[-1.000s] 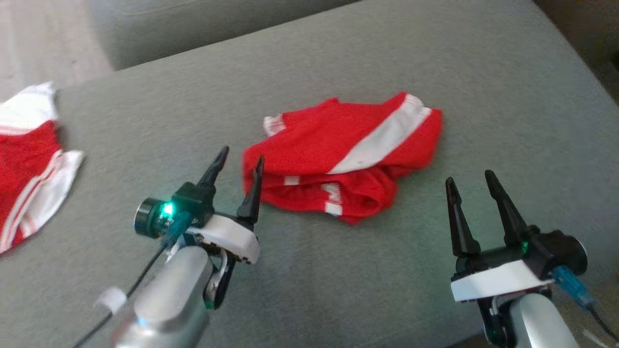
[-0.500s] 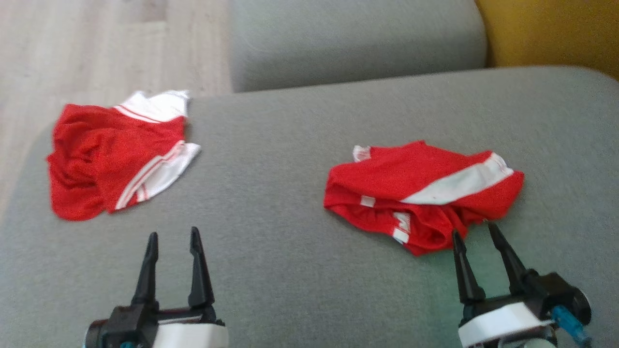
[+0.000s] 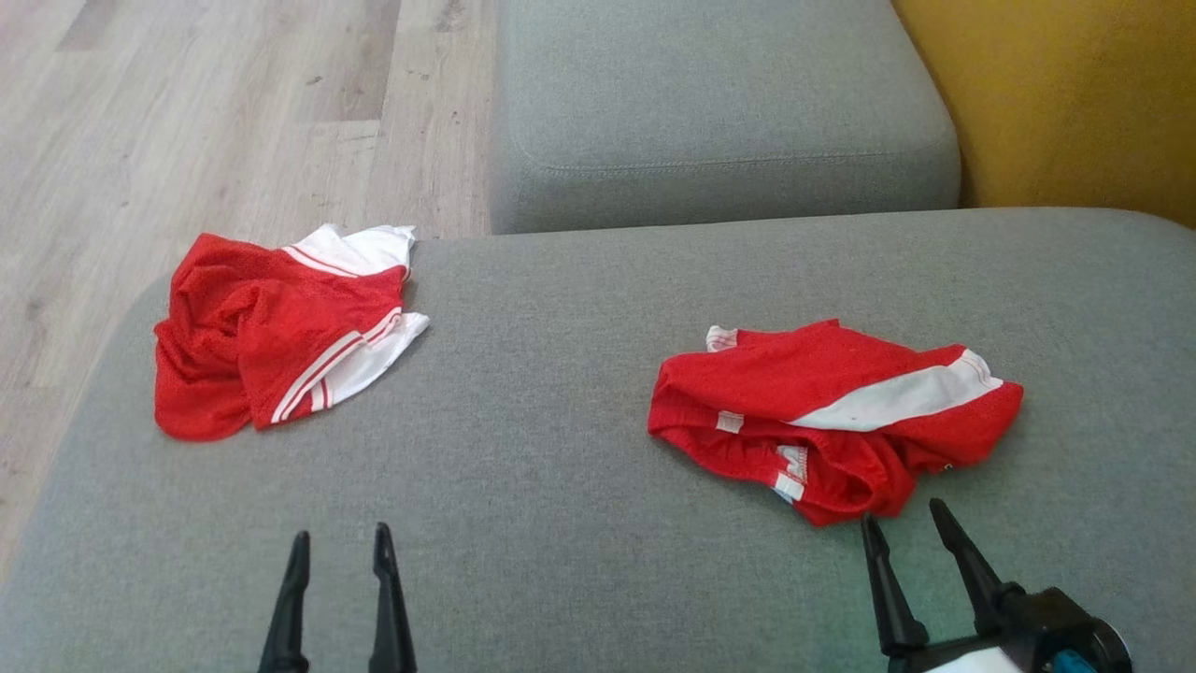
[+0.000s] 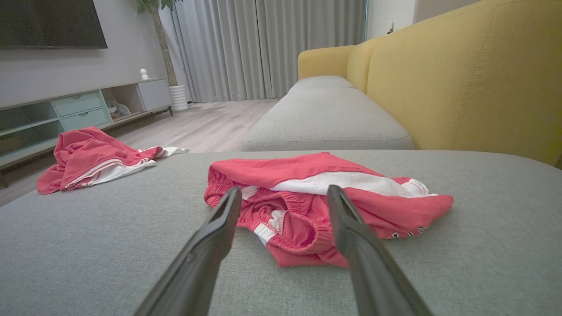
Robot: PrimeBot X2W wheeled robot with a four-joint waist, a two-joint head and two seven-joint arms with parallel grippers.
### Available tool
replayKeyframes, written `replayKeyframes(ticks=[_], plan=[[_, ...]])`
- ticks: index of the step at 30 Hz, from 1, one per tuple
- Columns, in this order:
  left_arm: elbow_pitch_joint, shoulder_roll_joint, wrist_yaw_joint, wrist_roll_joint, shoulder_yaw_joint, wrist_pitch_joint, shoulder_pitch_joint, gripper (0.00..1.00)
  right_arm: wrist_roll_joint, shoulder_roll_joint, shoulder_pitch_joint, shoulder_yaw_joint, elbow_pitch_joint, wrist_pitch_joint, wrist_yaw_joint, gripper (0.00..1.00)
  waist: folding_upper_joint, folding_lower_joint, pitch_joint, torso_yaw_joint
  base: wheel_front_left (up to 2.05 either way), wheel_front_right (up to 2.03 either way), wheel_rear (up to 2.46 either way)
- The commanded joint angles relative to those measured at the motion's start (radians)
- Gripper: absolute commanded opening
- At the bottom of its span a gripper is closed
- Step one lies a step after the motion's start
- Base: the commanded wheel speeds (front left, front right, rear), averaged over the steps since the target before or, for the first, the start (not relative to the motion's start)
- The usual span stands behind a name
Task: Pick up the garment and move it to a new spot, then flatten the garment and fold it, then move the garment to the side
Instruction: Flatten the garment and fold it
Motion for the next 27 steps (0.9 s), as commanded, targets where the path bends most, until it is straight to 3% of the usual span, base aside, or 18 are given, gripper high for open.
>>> replayKeyframes(ticks=[1,10,27], plan=[[-0.021,-0.007,-0.005,0.020,0.020,-0.009,-0.034,1.00,0.000,-0.005,-0.033,0.027,-0.033,-0.004,0.008,1.00,-0.0001,0.0001,-0.001,-0.001,0.00,0.00,0.00],[0.031,-0.007,-0.043,0.096,-0.006,-0.009,-0.026,1.00,0.002,-0.005,-0.021,0.030,-0.027,-0.004,0.008,1.00,-0.0001,0.0001,-0.019,-0.010,0.00,0.00,0.00],[0.068,-0.007,-0.055,0.109,-0.018,-0.010,-0.018,1.00,0.002,-0.005,-0.022,0.021,-0.031,-0.004,0.008,1.00,-0.0001,0.0001,-0.008,-0.024,0.00,0.00,0.00]])
